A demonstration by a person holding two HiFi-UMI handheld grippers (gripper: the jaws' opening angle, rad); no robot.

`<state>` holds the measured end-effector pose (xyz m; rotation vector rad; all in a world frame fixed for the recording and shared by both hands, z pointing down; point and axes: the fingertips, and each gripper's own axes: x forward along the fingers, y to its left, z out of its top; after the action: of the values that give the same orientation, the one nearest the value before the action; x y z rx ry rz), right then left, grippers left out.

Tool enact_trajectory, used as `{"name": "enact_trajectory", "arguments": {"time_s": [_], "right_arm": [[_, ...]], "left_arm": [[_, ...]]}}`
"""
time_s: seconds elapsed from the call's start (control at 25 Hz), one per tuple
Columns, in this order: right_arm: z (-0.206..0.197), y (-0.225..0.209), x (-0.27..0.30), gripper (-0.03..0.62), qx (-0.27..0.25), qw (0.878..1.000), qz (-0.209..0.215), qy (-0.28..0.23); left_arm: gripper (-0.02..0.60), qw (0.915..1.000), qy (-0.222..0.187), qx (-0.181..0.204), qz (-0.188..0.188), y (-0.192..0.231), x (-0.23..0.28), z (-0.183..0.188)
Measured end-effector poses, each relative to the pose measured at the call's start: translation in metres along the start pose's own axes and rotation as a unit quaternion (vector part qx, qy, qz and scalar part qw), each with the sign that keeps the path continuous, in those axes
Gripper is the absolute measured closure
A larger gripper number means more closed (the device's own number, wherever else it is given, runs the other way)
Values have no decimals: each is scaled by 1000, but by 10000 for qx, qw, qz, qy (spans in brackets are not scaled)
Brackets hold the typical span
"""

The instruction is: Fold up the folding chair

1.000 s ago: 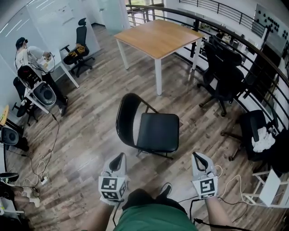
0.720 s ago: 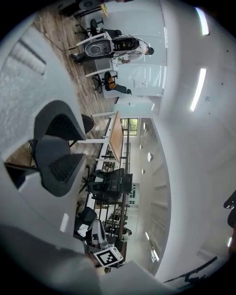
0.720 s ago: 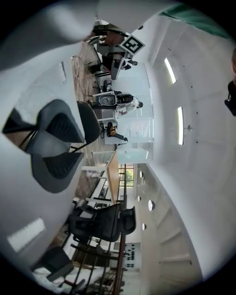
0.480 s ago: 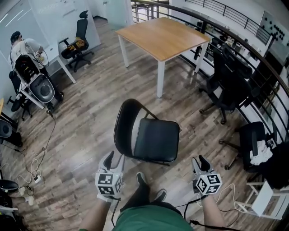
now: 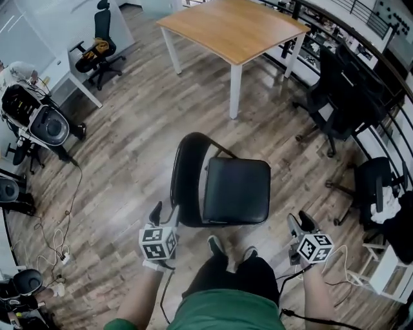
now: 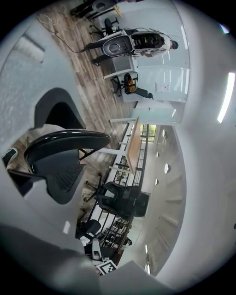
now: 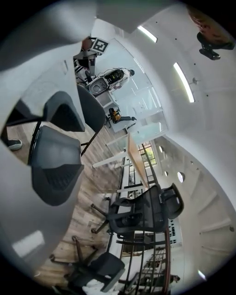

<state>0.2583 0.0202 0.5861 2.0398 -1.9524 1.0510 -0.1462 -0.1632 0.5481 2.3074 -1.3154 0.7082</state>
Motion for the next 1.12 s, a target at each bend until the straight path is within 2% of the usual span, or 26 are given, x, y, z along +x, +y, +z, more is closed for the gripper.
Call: {"name": "enact_trajectory", "arguments": {"time_s": [0.28,0.48,0.76,0.96,1.12], "right_arm": [[-58,-45,90,362,606,9950,244,756],[-95,-102,150,346,863,9884,232,1230],[-150,-162,215,248,1322,9781,391,1558],[-183,-180,257,227,1546,9714,587,1705],[-213,-188,294,215,1585,9688,691,1778]], "left_arm": [[327,9971,548,-460,242,37,54,-31],[302,9934,763,-779,342,23,85,-35],[268,9910,1033,-617,587,19,115,-50],[270,9882,1158,-593,811,28,124,-59],[275,9887,1199,-462,772,30,132,-70]]}}
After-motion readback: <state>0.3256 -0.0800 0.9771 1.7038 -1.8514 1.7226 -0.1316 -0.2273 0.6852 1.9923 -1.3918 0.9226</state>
